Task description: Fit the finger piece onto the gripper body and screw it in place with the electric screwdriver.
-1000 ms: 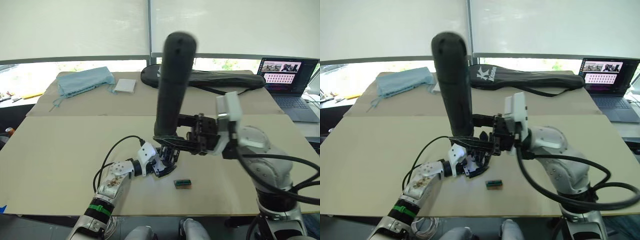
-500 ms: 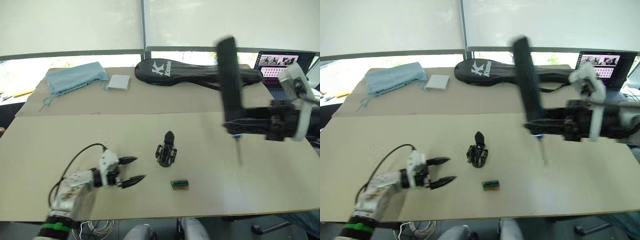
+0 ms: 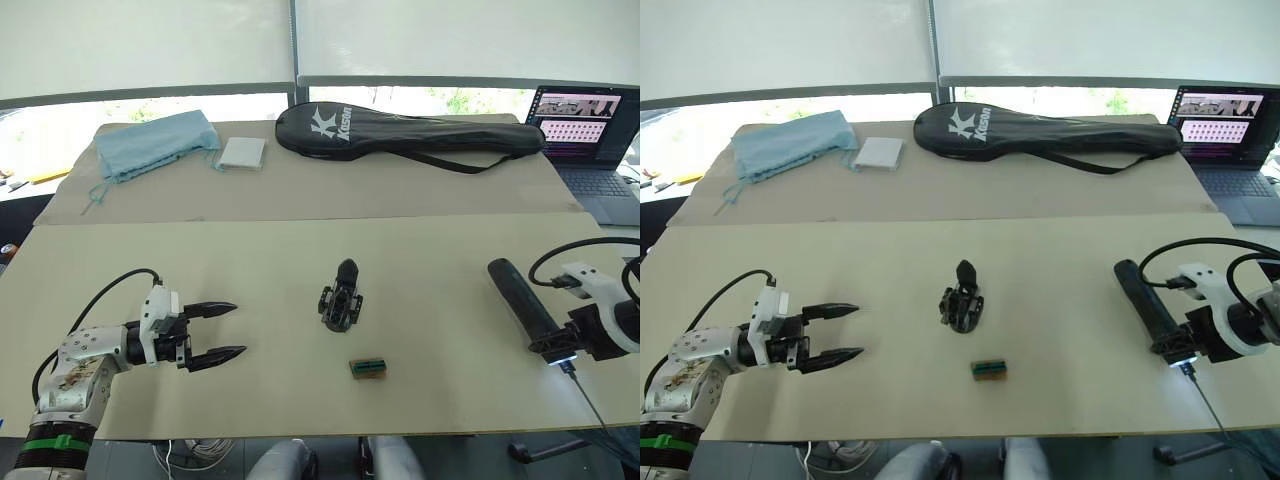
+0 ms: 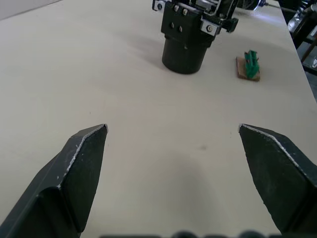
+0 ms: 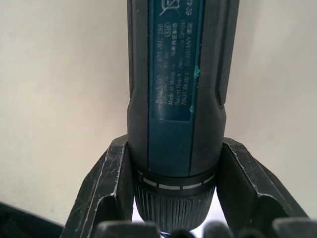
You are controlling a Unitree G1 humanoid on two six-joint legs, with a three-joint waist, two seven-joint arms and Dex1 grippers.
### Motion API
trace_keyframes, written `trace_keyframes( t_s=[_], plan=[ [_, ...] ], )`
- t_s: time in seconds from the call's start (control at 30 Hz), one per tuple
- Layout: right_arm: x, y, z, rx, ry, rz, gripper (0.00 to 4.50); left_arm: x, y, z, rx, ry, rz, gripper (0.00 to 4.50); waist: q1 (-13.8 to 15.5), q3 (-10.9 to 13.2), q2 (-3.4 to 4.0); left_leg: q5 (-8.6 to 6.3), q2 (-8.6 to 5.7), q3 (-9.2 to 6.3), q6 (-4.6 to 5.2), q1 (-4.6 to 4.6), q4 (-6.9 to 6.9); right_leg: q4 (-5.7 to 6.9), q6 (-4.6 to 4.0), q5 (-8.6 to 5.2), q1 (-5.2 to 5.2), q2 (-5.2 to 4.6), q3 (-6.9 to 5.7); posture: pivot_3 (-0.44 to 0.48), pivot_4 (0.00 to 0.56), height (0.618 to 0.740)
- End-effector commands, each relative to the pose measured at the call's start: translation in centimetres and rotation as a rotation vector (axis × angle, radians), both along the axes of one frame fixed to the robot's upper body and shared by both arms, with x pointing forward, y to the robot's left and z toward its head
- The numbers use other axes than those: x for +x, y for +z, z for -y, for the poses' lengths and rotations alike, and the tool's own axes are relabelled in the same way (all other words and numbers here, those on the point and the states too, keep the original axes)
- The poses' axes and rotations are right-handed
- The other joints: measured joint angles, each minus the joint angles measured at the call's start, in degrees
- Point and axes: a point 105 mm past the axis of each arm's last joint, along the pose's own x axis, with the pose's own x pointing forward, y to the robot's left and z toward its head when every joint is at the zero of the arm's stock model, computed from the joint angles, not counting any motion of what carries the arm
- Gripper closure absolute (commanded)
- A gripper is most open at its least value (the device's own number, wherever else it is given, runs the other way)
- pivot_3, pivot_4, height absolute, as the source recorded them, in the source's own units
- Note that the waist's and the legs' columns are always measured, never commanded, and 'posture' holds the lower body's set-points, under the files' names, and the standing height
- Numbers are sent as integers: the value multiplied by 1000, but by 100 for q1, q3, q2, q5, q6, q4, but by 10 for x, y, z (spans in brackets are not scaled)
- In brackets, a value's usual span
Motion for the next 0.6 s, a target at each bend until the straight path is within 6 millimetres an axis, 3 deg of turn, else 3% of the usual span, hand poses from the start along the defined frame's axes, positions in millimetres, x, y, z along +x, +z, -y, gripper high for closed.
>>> trace_keyframes(
  t_s=[0.03, 0.1, 0.17, 0.3, 0.33, 0.5, 0.6],
  plan=[
    [11, 7, 6, -31, 30, 40, 2599, 4, 12, -2, -14, 41, 48, 35, 4, 2, -4, 1, 2, 0, -1, 2, 0, 1, -3, 2, 1, 1, -2, 0, 150, 740],
    [13, 5, 7, -22, 38, 37, 2599, 4, 16, -3, -8, 45, 53, 35, 5, 4, -10, 4, 3, 0, -5, 3, 2, 1, -6, 12, 5, 2, -4, 0, 150, 740],
    [16, 7, 9, -22, 49, 50, 1578, 4, 17, -4, 2, 43, 53, 0, 5, 6, -15, 6, 3, -1, -8, 4, 10, 1, -7, 22, 10, 2, -4, 0, 150, 740],
    [18, 16, 11, -15, 49, 75, 221, 4, 18, -7, 10, 45, 48, 0, 6, 6, -15, 3, -2, 0, -13, 4, 31, 0, 2, 37, 19, 2, -1, 0, 150, 740],
    [17, 19, 12, -10, 52, 79, 66, 2, 18, -8, 7, 43, 27, 0, 6, 6, -15, 3, -2, 0, -12, 4, 31, 1, 2, 37, 18, 3, -2, 0, 150, 740],
    [8, 48, 13, 35, 109, 175, 66, 5, 21, -16, 18, 97, 21, 0, 46, 8, -6, 7, -2, -1, -8, 1, 28, 1, 0, 37, 11, 5, -5, 0, 150, 740],
    [8, 85, -8, 143, 343, 441, 66, 10, 14, -33, 113, 205, 41, 0, 52, 8, -9, 6, -2, 0, -10, 2, 30, -1, 1, 37, 12, 7, -3, 0, 150, 740]
  ],
)
